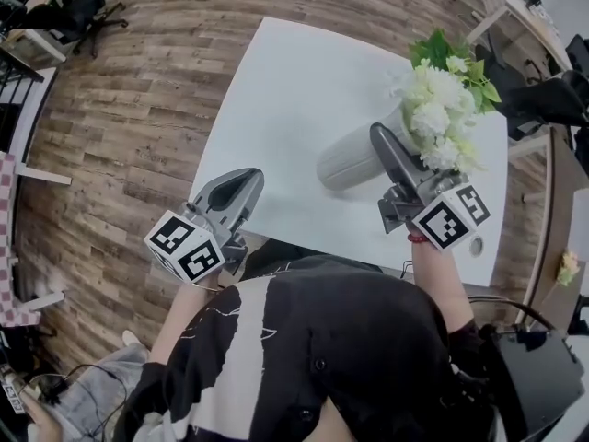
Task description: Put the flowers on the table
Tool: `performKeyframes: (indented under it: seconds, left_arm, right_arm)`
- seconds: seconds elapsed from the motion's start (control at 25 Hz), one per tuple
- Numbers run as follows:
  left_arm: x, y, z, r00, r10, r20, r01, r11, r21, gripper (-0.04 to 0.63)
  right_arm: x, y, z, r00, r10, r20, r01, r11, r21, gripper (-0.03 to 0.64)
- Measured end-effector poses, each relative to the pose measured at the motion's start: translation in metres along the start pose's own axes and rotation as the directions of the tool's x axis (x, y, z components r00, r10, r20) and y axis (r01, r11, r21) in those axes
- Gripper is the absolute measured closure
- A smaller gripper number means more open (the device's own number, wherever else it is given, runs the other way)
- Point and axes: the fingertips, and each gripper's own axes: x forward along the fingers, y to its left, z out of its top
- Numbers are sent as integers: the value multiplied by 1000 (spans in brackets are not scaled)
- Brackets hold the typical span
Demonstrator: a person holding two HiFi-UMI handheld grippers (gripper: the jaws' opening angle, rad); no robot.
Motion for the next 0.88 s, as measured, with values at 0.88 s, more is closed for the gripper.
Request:
performKeyframes:
  seconds: [0.88]
  left_arm:
    - [70,26,9,997,-61,-42,61,998,-5,583]
  right_arm:
    - [101,-45,-22,1000,2,-21,-2,1000,2,259]
